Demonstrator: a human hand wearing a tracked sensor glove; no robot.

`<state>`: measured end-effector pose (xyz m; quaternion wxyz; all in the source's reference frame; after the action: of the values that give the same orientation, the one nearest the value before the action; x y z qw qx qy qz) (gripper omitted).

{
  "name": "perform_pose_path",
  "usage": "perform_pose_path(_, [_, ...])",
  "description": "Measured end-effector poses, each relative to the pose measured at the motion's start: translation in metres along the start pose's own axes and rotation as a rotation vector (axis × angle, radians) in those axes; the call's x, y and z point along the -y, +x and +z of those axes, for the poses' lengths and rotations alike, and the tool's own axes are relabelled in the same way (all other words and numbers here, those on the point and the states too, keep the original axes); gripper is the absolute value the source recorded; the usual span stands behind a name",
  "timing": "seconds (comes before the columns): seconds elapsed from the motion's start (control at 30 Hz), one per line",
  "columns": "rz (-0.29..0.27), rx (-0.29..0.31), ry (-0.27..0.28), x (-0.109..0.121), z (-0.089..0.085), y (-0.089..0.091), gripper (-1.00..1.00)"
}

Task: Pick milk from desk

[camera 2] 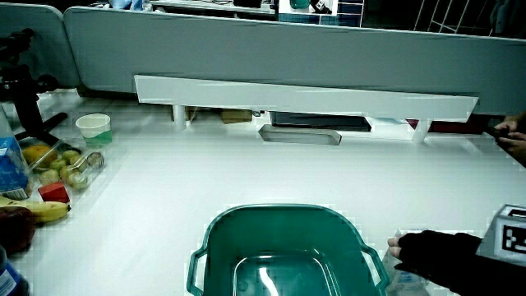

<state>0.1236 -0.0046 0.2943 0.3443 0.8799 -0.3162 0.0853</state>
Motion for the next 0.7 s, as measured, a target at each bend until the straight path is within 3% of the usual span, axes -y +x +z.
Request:
perform_pose_path(0.13, [-0.026, -0.032, -0.013, -0.008, 0.006, 0.013, 0.0])
perform_pose_path(0.3, [-0.076, 0.014, 0.007, -0.02, 0.006, 0.034, 0.0])
perform_pose_path(0.37, [-0.101, -0.048, -0.019, -0.024, 0.006, 0.041, 0.0])
perform_pose_path(0.43, [-0.1, -0.053, -0.022, -0.026, 0.008, 0.047, 0.0])
perform_pose_path(0.5, [-0.133, -0.035, -0.018, -0.031, 0.003, 0.06, 0.0])
perform_pose_path(0.53, [-0.139, -0.079, -0.042, -0.032, 0.005, 0.061, 0.0])
perform_pose_path(0.7, [-0.162, -0.122, -0.071, -0.038, 0.007, 0.071, 0.0])
